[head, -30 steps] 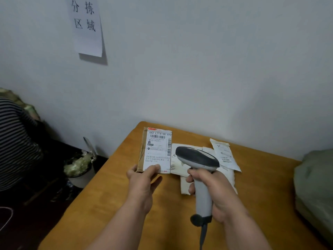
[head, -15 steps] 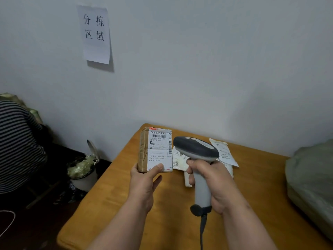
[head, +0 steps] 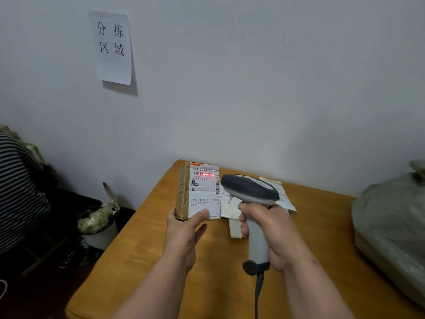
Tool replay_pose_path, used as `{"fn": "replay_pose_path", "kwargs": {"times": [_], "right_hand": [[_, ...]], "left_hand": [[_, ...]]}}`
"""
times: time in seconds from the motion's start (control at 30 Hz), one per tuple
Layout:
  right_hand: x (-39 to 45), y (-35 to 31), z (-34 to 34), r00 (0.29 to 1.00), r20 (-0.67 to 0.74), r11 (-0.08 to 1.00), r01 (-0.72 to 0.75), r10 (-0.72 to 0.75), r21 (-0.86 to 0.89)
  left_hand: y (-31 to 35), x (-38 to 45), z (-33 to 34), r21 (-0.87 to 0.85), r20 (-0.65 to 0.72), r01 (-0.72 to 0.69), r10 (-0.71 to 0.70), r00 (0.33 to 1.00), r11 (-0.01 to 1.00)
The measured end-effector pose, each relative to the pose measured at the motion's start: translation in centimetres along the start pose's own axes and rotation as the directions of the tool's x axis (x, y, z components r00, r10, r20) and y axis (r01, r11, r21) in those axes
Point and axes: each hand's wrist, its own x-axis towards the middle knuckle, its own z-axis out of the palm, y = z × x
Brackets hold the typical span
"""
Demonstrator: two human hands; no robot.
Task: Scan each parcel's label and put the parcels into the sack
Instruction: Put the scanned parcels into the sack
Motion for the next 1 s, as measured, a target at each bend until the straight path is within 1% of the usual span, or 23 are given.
{"fn": "replay_pose_path", "kwargs": {"times": [0.63, 1.0], "right_hand": [[-0.7, 0.1, -0.6, 1.000, -0.017, 1.000, 0.006, -0.005, 0.020], [-1.5, 0.7, -1.1, 0.999, -0.051, 1.000, 0.003, -0.001, 0.025]], "left_hand": [[-0.2, -0.9, 0.4, 0.040, 0.044, -0.002, 0.000, 0.999, 0.999], [-0.8, -1.6, 0.3, 0.050, 0.058, 0.011, -0.014, 0.998, 0.999]]}}
